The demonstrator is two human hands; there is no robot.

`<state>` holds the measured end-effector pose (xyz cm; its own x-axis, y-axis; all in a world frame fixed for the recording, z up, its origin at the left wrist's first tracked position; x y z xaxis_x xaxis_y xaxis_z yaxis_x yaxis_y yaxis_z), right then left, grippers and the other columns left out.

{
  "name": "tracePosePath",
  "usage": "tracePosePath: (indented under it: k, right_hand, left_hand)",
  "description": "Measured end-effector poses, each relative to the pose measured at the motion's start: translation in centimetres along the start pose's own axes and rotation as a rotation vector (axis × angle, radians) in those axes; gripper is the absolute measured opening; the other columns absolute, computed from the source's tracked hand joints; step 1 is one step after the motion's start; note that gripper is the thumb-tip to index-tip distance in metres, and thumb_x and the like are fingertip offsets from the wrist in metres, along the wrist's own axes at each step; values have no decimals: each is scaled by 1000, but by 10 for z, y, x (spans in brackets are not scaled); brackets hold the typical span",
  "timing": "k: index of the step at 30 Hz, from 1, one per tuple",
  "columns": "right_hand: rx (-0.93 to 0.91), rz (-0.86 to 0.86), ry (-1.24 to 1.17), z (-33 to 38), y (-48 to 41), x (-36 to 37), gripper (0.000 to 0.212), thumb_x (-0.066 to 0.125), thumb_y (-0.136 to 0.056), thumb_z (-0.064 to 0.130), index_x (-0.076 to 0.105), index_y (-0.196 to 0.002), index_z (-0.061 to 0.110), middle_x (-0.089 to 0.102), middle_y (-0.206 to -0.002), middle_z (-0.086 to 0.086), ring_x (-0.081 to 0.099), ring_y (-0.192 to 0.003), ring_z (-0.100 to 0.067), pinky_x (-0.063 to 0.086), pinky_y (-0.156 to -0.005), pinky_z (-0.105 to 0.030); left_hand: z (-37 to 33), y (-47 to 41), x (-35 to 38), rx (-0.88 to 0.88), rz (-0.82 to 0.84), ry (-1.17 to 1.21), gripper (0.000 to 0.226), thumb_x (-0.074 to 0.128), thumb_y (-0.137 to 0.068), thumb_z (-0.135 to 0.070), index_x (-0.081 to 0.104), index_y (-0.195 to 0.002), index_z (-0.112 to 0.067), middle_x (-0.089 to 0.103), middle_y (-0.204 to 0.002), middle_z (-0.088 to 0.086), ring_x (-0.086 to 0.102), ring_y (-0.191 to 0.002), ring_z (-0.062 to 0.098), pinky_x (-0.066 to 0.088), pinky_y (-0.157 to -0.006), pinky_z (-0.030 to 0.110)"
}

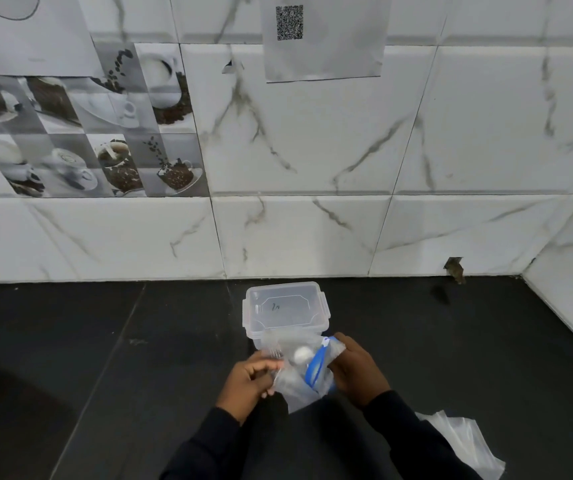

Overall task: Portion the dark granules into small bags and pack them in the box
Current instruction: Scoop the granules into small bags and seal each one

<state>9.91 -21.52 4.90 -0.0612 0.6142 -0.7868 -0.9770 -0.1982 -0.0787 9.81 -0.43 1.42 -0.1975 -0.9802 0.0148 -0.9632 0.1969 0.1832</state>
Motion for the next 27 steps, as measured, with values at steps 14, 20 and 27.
tracePosePath:
  k: [14, 20, 27]
  right_hand:
    - [-5, -50, 139, -11, -2, -10, 10, 62, -79, 22, 53, -82, 25, 50, -92, 3, 48, -82, -15, 41, -71, -20]
    - [10, 203, 404, -33, -11, 22, 46, 73, -81, 34, 59, -124, 28, 52, -134, -1, 50, -123, -21, 45, -105, -42]
    - [-19, 44, 141, -23, -17, -2, 18, 54, -71, 12, 53, -71, 30, 48, -92, 10, 51, -82, -16, 50, -75, -39]
  left_hand:
    - [-25, -10, -7, 122, 113, -68, 39, 57, -81, 13, 79, -103, -11, 56, -140, -14, 55, -64, 26, 45, -50, 19]
    - [-38, -13, -8, 178, 119, -99, 54, 44, -87, 20, 72, -118, -15, 63, -134, -11, 50, -62, 20, 44, -52, 20]
    - [-21, -15, -25, 91, -6, 184, 37, 45, -90, 19, 73, -107, 2, 62, -135, 3, 51, -62, 17, 38, -44, 18]
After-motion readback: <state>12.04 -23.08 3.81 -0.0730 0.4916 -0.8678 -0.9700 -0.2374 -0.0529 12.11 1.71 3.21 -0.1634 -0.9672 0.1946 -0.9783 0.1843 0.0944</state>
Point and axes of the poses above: each hand's wrist, its own y-axis away from the middle knuckle, its own x-axis out of the palm, z = x × y, the point moved 7 cm from there along -y, towards the middle knuckle
